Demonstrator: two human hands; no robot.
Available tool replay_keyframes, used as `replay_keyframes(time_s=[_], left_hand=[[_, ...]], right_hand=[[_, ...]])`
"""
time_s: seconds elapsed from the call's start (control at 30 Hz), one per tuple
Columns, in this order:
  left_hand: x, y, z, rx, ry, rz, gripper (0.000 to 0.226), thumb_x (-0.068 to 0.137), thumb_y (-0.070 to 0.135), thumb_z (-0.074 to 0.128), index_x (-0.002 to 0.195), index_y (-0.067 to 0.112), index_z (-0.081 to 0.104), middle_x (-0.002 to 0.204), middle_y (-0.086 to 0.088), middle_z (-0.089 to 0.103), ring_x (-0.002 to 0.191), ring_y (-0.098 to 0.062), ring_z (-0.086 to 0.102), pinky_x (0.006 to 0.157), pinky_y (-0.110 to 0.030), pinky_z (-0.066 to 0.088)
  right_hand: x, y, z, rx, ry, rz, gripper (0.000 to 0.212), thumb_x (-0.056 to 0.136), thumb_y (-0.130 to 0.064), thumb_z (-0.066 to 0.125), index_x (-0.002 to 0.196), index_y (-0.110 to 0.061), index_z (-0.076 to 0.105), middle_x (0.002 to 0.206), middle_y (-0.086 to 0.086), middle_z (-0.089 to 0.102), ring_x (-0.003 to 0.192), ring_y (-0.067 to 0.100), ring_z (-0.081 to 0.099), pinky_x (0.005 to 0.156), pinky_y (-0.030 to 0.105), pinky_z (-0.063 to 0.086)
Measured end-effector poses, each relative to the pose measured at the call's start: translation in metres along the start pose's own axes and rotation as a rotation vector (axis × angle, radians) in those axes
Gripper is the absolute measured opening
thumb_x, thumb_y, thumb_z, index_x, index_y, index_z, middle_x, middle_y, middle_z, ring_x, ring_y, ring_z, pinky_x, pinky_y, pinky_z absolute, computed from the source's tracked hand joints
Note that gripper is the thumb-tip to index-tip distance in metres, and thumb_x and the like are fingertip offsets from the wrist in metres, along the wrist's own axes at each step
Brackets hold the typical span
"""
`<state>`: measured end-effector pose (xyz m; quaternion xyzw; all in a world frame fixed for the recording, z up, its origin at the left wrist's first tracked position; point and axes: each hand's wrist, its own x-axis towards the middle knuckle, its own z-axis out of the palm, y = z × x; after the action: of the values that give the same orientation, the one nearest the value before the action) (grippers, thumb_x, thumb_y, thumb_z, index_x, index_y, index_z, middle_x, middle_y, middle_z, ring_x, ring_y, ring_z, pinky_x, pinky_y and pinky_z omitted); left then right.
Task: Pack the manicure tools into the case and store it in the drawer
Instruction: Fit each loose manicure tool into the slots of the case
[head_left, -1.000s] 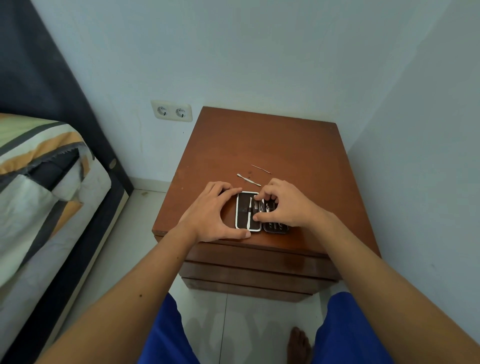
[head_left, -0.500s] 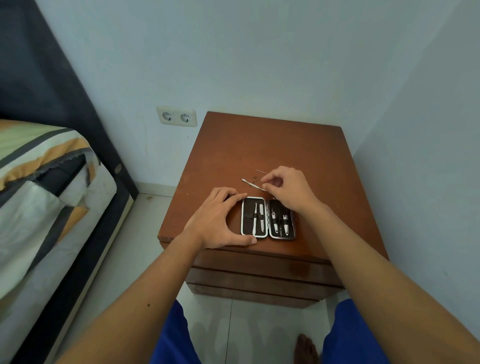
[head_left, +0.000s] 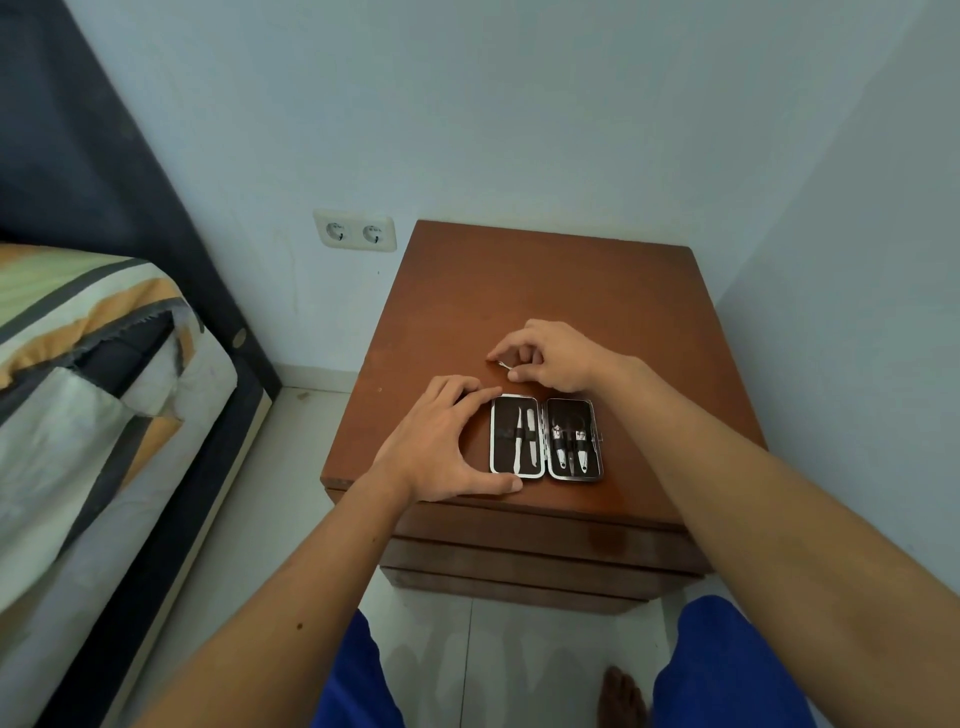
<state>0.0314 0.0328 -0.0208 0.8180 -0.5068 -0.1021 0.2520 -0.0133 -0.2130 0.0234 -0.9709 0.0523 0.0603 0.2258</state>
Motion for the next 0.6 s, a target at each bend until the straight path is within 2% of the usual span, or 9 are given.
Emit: replay_keyframes(time_s=[0.17, 0.27, 0.3, 0.4, 0.5, 0.6], left_hand=[[0.0, 0.0, 0.0, 0.006, -0.001, -0.001, 0.119, 0.064, 0.088, 0.073, 0.161, 0.028, 0.039, 0.153, 0.01, 0.038, 0.144, -0.006, 0.026, 0.121, -0.033, 0.032], [0.0, 0.0, 0.0, 0.003, -0.002, -0.005, 0.119, 0.064, 0.088, 0.074, 0.161, 0.028, 0.039, 0.154, 0.01, 0.038, 0.144, -0.005, 0.027, 0.121, -0.032, 0.032], [0.0, 0.0, 0.0, 0.001, -0.001, -0.005, 0.118, 0.064, 0.087, 0.075, 0.161, 0.028, 0.04, 0.154, 0.011, 0.038, 0.144, -0.005, 0.027, 0.12, -0.032, 0.032], [0.0, -0.001, 0.001, -0.007, 0.009, 0.002, 0.118, 0.063, 0.087, 0.075, 0.16, 0.027, 0.041, 0.15, 0.011, 0.04, 0.142, -0.004, 0.028, 0.12, -0.032, 0.033], [0.0, -0.001, 0.001, -0.021, 0.013, -0.001, 0.12, 0.062, 0.087, 0.075, 0.159, 0.026, 0.043, 0.147, 0.013, 0.041, 0.141, -0.004, 0.03, 0.12, -0.034, 0.036], [0.0, 0.0, 0.001, -0.034, 0.008, -0.006, 0.12, 0.061, 0.087, 0.076, 0.159, 0.026, 0.043, 0.144, 0.013, 0.041, 0.139, -0.005, 0.031, 0.119, -0.036, 0.038]], right_hand=[[0.001, 0.004, -0.002, 0.095, 0.021, 0.038, 0.027, 0.087, -0.028, 0.083, 0.113, -0.03, 0.076, 0.091, -0.003, 0.068, 0.074, 0.004, 0.057, 0.076, 0.023, 0.049], [0.001, 0.006, -0.002, 0.19, 0.071, 0.086, 0.028, 0.079, -0.027, 0.091, 0.103, -0.024, 0.077, 0.084, -0.004, 0.074, 0.069, 0.004, 0.06, 0.072, 0.018, 0.047], [-0.001, 0.008, -0.001, 0.228, 0.096, 0.102, 0.029, 0.077, -0.025, 0.092, 0.101, -0.023, 0.076, 0.083, -0.002, 0.076, 0.068, 0.006, 0.064, 0.071, 0.019, 0.049], [-0.008, 0.009, 0.0, 0.412, 0.182, 0.136, 0.027, 0.078, -0.017, 0.092, 0.098, -0.015, 0.073, 0.077, 0.004, 0.077, 0.069, 0.027, 0.075, 0.067, 0.035, 0.063], [-0.019, 0.006, 0.002, 0.651, 0.296, 0.175, 0.023, 0.082, -0.012, 0.087, 0.098, -0.007, 0.071, 0.075, 0.01, 0.078, 0.065, 0.023, 0.074, 0.069, 0.038, 0.064], [-0.028, -0.002, 0.006, 0.737, 0.339, 0.185, 0.021, 0.085, -0.015, 0.086, 0.097, -0.006, 0.071, 0.076, 0.012, 0.078, 0.063, 0.021, 0.071, 0.067, 0.035, 0.063]])
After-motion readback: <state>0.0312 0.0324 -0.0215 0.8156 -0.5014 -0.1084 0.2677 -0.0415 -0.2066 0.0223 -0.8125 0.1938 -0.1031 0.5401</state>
